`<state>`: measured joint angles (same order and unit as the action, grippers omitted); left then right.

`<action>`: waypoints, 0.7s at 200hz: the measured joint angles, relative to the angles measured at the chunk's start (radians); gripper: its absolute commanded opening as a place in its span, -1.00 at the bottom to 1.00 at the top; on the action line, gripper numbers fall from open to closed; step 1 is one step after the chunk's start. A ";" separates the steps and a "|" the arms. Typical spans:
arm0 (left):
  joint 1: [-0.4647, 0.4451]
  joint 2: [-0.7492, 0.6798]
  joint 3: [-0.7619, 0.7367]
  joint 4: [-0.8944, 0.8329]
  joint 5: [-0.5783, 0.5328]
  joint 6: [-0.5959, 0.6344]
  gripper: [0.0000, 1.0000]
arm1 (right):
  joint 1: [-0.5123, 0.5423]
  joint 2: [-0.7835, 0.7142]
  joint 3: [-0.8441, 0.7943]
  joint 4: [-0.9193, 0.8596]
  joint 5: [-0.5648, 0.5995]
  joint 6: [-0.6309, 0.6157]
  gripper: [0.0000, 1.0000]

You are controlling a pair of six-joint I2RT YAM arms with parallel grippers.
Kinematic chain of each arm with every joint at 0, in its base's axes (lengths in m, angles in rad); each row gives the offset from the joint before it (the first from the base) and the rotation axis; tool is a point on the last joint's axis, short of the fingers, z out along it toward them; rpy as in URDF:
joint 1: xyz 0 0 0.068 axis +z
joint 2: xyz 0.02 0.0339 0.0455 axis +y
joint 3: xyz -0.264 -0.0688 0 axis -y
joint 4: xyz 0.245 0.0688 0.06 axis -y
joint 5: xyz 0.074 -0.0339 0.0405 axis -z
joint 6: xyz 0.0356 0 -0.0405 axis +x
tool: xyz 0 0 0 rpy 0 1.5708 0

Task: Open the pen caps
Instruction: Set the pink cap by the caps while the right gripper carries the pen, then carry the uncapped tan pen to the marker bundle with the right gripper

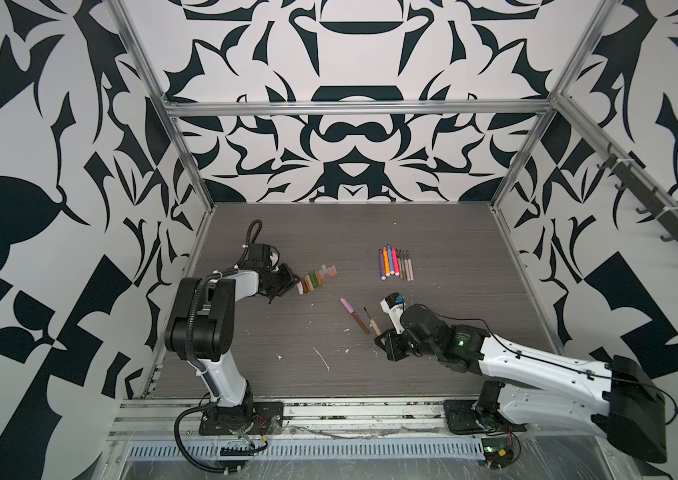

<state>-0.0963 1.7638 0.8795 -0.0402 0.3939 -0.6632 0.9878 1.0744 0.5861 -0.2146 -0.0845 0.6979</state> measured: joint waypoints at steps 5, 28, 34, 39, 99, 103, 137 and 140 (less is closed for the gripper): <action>0.000 0.001 0.000 0.003 0.002 -0.002 -0.35 | 0.000 0.000 0.000 -0.002 0.000 0.000 -1.00; 0.000 0.008 0.000 0.018 0.013 -0.010 -0.35 | 0.000 0.000 0.000 -0.006 0.002 -0.001 -1.00; 0.000 0.008 0.000 0.020 0.015 -0.013 -0.35 | 0.000 0.000 0.000 -0.006 0.003 -0.001 -1.00; 0.000 0.008 0.000 0.021 0.016 -0.015 -0.34 | 0.000 -0.001 0.000 -0.006 0.003 -0.002 -1.00; 0.000 -0.070 -0.015 -0.076 -0.002 -0.019 -0.35 | -0.231 -0.007 0.061 -0.092 -0.070 -0.126 -1.00; 0.000 -0.090 -0.018 -0.092 -0.006 -0.019 -0.36 | -0.273 -0.008 0.069 -0.095 -0.087 -0.136 -1.00; 0.000 -0.332 -0.023 -0.225 -0.016 -0.018 -0.35 | -0.610 0.033 0.133 -0.103 -0.214 -0.236 -1.00; 0.000 -0.361 -0.021 -0.237 -0.013 -0.018 -0.35 | -0.632 0.045 0.140 -0.103 -0.219 -0.245 -1.00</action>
<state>-0.0963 1.4029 0.8585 -0.2768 0.3805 -0.6807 0.3553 1.1191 0.7265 -0.3176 -0.3038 0.4534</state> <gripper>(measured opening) 0.323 0.117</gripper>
